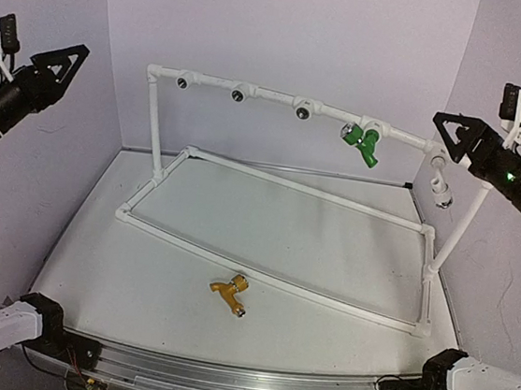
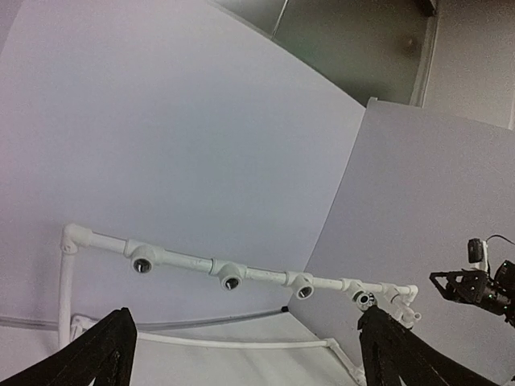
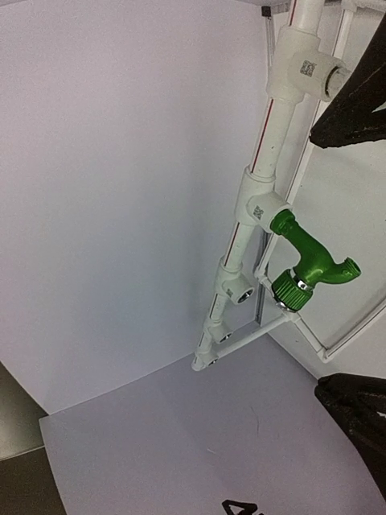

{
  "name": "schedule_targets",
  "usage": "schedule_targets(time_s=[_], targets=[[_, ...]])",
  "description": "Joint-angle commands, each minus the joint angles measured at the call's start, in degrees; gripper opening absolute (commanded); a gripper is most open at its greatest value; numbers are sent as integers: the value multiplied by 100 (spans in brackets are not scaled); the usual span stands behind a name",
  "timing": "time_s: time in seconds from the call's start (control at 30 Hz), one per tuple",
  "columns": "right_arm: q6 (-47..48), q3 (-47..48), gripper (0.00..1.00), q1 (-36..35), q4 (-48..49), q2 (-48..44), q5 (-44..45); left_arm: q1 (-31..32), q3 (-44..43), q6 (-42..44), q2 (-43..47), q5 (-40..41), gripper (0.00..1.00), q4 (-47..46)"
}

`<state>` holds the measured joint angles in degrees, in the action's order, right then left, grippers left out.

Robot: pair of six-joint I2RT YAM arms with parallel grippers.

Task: Install the water faucets
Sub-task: Move the pipe with the faucet installed to the center of the board.

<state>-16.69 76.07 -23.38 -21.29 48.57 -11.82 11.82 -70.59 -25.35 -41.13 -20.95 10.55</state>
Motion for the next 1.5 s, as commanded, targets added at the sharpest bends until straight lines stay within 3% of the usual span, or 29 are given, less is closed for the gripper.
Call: schedule_targets(time_s=[0.0,0.27,0.43,0.57,0.77,0.97,1.2,1.47], targets=[[-73,-67,98,23,62,106,-199,-34,343,-341,-319,-254,100,79],[-11,-313,98,24,420,374,-1414,-32,1049,-335,-607,-60,100,115],[-523,-592,98,19,1380,682,-2848,-33,1251,-207,-1103,214,100,415],[-1072,-736,98,-143,2056,1096,-3306,-31,1353,-192,-1684,335,100,516],[-649,-452,98,-1466,1988,1701,-2737,-33,1387,-382,-2572,21,100,478],[-209,13,98,-2512,1411,2293,-1821,-36,1359,-645,-2819,-873,98,-377],[-500,-133,98,-2621,871,2487,-591,-31,44,-1639,-3571,-1383,100,-923],[-618,-420,98,-2711,767,2483,-392,-31,-1058,-2532,-4406,-1343,98,-1595]])
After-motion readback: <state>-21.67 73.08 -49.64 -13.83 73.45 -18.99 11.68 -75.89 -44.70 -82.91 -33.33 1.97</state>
